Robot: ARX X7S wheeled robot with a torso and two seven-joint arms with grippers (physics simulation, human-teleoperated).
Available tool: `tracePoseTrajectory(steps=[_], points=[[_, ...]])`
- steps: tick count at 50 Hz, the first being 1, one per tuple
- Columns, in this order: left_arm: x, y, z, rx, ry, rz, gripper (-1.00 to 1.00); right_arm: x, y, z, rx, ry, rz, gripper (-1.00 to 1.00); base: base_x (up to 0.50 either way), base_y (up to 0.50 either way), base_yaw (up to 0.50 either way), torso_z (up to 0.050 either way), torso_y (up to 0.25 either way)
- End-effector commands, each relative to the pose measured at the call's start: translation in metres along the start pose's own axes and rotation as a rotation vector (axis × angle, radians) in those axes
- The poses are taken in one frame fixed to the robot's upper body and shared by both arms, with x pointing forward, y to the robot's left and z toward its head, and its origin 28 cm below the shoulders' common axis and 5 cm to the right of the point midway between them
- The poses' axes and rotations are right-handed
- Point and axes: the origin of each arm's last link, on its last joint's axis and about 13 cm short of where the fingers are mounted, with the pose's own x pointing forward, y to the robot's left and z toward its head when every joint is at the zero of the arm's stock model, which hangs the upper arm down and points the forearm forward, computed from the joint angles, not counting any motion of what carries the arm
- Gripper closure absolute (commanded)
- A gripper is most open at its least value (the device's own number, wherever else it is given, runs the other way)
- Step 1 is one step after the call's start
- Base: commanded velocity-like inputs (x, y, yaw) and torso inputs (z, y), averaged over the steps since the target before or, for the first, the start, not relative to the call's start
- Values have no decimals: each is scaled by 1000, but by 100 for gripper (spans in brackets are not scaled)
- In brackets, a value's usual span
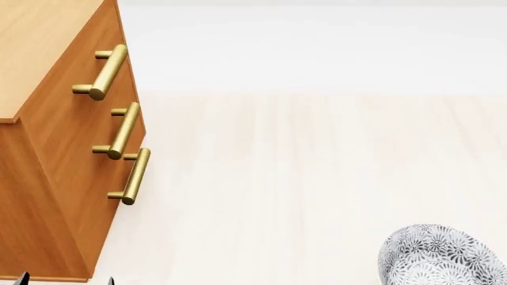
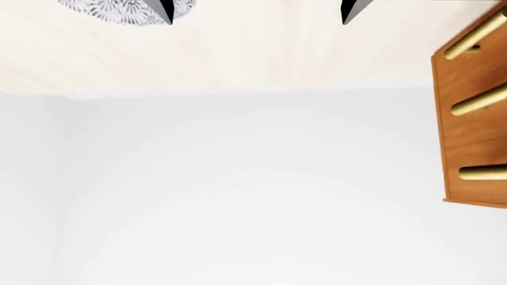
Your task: Put the bowl on top of the cabinet.
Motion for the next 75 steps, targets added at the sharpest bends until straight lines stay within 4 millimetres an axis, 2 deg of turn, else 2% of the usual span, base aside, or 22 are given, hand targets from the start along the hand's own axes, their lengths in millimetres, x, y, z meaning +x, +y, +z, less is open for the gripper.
tracePoseTrajectory(steps=[1, 8, 19, 22, 26, 27, 30, 34, 44, 60, 75], points=[[1, 0, 0, -12, 11, 12, -100, 3, 0, -1, -8, 12, -33, -100, 0, 0, 0, 0, 0], [2, 0, 0, -16, 24, 19, -100, 3, -2, 4, 28, 25, -67, -100, 0, 0, 0, 0, 0], [4, -1, -1, -41, 42, -5, -100, 9, -13, 17, 108, 82, -272, -100, 0, 0, 0, 0, 0], [5, 0, -1, -49, 46, -4, -100, 11, -16, 21, 150, 92, -344, -100, 0, 0, 0, 0, 0], [6, 0, -1, -54, 57, 11, -100, 11, -21, 25, 205, 89, -367, -100, 0, 0, 0, 0, 0], [6, 0, -1, -59, 59, 15, -100, 10, -24, 26, 263, 98, -351, -100, 0, 0, 0, 0, 0], [6, -1, 0, -78, 71, 7, -100, 10, -28, 26, 304, 93, -304, -100, 0, 0, 0, 0, 0], [7, -1, -1, -92, 74, -1, -100, 12, -33, 23, 331, 122, -360, -100, 0, 0, 0, 0, 0], [8, -1, -1, -93, 81, -5, -100, 10, -36, 22, 379, 104, -349, -100, 0, 0, 0, 0, 0], [8, -1, -2, -93, 88, -7, -100, 6, -44, 23, 445, 40, -473, -100, 0, 0, 0, 0, 0], [8, -1, -2, -94, 91, -8, -100, 4, -53, 19, 570, 61, -589, -100, 0, 0, 0, 0, 0]])
